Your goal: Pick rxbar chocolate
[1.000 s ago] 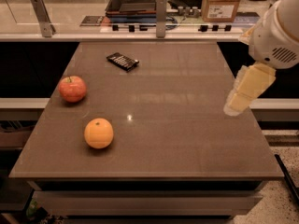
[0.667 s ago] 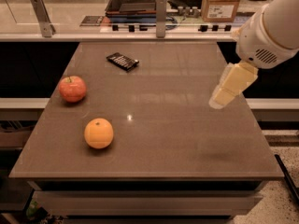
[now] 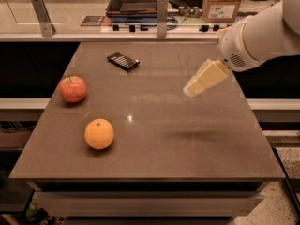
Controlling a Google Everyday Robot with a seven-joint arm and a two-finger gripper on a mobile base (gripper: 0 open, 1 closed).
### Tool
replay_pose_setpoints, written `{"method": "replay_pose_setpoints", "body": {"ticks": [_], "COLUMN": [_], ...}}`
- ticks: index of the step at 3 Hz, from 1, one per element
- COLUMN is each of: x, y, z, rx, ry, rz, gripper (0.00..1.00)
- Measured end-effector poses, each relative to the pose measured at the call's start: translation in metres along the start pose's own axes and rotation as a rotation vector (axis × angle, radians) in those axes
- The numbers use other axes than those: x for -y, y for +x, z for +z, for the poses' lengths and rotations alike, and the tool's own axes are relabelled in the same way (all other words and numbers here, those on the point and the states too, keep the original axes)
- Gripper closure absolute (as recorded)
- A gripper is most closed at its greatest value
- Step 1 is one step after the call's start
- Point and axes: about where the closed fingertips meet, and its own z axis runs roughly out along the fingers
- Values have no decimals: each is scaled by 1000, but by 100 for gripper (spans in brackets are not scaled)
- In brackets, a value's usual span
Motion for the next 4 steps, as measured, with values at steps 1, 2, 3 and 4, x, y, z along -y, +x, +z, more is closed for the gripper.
{"method": "replay_pose_setpoints", "body": {"ticks": [1, 2, 3, 4], "x": [0, -13, -13, -9], "y": [-21, -57, -57, -66], "z": [34, 85, 85, 99], "rx": [116, 190, 190, 222], "ry": [5, -20, -20, -18], "rz": [54, 96, 96, 104], "gripper": [0, 0, 0, 0]}}
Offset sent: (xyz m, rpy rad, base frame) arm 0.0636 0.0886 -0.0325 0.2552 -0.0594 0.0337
